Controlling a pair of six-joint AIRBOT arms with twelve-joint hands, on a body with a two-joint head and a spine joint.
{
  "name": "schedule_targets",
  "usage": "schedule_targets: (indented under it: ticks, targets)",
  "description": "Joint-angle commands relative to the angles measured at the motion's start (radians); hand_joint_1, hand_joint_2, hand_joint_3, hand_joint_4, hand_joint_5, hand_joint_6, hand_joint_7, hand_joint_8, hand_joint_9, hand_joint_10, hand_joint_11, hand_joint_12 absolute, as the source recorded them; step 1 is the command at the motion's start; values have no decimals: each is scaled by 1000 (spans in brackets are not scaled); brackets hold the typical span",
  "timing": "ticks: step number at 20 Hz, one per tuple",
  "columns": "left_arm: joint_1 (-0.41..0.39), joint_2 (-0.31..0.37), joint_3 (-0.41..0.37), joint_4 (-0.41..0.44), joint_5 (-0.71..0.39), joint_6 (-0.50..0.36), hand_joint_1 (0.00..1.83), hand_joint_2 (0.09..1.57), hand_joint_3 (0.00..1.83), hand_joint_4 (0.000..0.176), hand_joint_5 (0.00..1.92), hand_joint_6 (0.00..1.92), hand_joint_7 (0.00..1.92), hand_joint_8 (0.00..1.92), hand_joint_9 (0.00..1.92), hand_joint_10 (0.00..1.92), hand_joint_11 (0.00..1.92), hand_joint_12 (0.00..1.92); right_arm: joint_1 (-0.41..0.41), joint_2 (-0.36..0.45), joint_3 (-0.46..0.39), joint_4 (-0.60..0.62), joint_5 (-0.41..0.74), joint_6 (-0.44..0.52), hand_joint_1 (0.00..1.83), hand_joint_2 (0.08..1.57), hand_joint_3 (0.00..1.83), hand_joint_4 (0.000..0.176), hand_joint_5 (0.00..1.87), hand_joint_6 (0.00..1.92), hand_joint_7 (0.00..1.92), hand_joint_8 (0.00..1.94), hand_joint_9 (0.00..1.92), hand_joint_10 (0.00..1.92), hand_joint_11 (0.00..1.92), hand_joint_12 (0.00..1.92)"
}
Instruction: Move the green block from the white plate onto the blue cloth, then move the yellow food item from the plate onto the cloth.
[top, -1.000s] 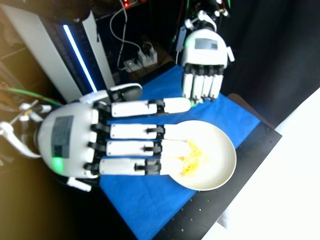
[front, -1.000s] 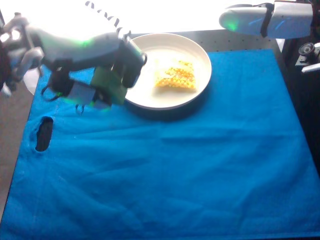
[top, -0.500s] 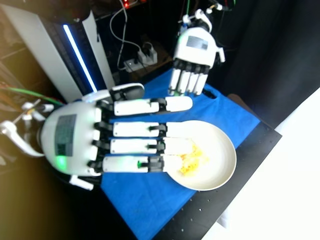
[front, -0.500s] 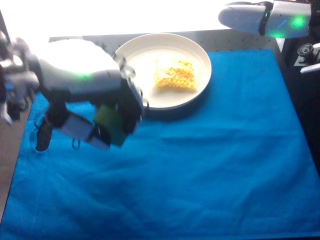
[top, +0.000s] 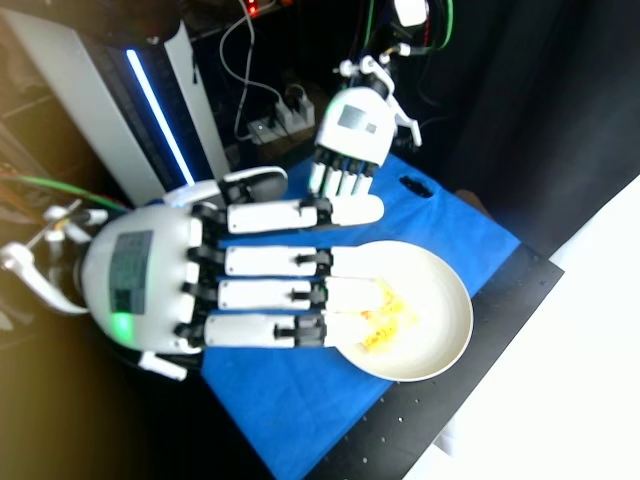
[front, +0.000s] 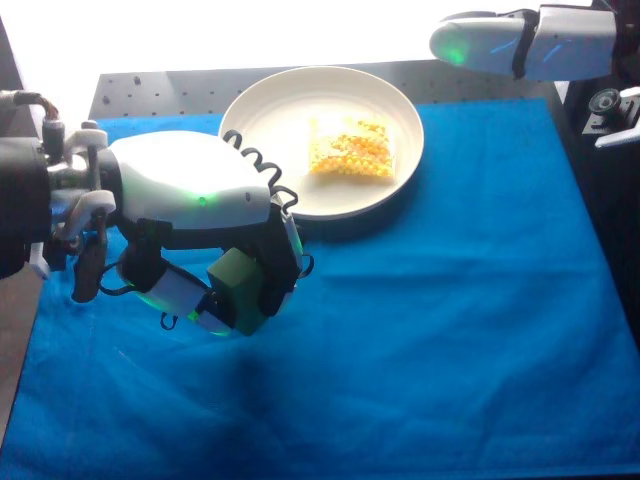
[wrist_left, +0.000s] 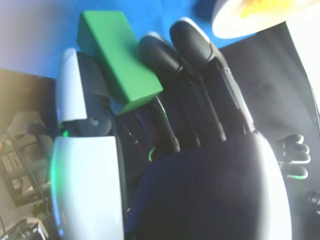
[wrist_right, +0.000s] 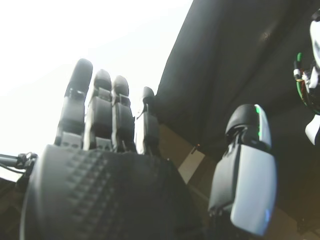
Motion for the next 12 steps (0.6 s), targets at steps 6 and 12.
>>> schedule_targets:
  ticks: [6,12]
  targets:
    - [-6,-16,8,-29,-46,-13,1239,1074,2,24,1084,809,1022,938,818,834,483,1493,15,-1,0,26,114,5,561,858,6,112,288,11,257,2,245,2,0,800]
    - [-4,-19,8,-22,-43,-13,1184,1045,0,0,1104,768,903,411,668,842,336,1467,15,-2,0,24,114,5,559,847,0,103,282,4,259,1,253,7,0,797]
